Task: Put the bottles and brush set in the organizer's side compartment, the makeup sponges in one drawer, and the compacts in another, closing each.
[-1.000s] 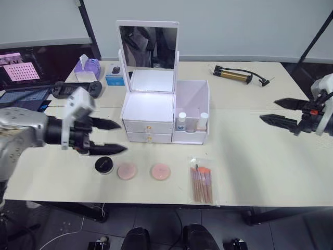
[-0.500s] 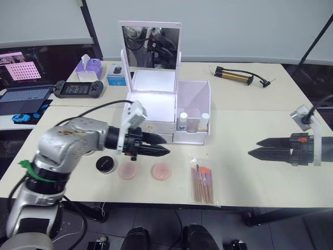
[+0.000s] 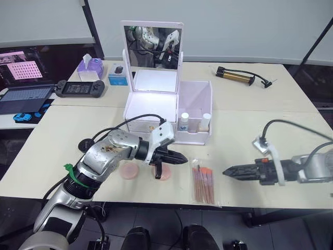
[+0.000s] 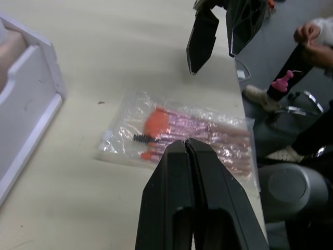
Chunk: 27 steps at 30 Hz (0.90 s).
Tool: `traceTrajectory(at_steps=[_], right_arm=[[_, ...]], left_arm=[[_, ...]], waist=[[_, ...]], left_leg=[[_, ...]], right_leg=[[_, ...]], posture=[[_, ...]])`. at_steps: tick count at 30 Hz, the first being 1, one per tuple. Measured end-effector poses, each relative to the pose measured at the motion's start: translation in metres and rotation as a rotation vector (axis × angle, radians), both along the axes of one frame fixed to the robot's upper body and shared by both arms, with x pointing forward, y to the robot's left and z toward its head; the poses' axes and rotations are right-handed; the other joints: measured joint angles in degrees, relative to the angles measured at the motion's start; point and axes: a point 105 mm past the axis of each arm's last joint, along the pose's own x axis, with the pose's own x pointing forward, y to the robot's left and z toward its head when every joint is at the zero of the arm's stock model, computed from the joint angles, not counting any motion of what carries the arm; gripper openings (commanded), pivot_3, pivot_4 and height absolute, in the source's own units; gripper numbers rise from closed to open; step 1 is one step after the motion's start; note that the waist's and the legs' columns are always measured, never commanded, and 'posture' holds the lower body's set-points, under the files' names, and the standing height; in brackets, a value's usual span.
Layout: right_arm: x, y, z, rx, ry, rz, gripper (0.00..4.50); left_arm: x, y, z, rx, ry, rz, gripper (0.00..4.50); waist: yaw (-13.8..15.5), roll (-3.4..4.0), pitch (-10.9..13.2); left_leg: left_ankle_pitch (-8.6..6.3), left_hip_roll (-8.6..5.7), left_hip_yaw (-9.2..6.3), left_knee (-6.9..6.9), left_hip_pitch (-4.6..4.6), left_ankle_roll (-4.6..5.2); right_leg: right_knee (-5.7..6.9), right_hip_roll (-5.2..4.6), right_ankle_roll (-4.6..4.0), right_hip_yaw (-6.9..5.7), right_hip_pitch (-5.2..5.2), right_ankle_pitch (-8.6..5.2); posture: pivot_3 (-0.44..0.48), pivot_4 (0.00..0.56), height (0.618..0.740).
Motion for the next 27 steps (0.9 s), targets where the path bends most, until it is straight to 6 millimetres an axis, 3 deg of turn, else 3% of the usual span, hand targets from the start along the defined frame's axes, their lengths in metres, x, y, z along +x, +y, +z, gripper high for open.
traceTrajectory(at_steps=[4, 14, 27], right_arm=[[0.003, 0.009, -0.013, 0.018, 0.033, -0.019, 4.50], [0.008, 0.019, -0.018, 0.050, 0.028, -0.043, 4.50], [0.007, 0.035, -0.022, 0.111, 0.029, -0.039, 4.50]], left_arm=[[-0.002, -0.017, -0.018, 0.015, 0.020, -0.021, 0.07], [-0.003, -0.021, -0.052, 0.145, 0.035, -0.035, 0.07], [-0.002, -0.023, -0.059, 0.209, 0.027, -0.051, 0.07]], waist=[[0.06, 0.00, 0.00], [-0.55, -0.08, -0.06], [-0.72, -0.09, -0.12]], left_leg=[[0.00, -0.04, -0.12, 0.05, -0.05, 0.01], [-0.02, -0.35, -1.19, 0.01, -0.20, 0.04], [-0.06, -0.37, -1.33, 0.00, -0.28, 0.12]], right_leg=[[-0.01, -0.01, 0.08, -0.03, -0.02, -0.01], [-0.01, 0.12, 0.34, -0.01, 0.06, -0.17], [-0.01, 0.20, 0.32, 0.04, 0.06, -0.16]], posture=[[0.000, 0.150, 0.725], [0.000, 0.150, 0.725], [0.000, 0.150, 0.725]])
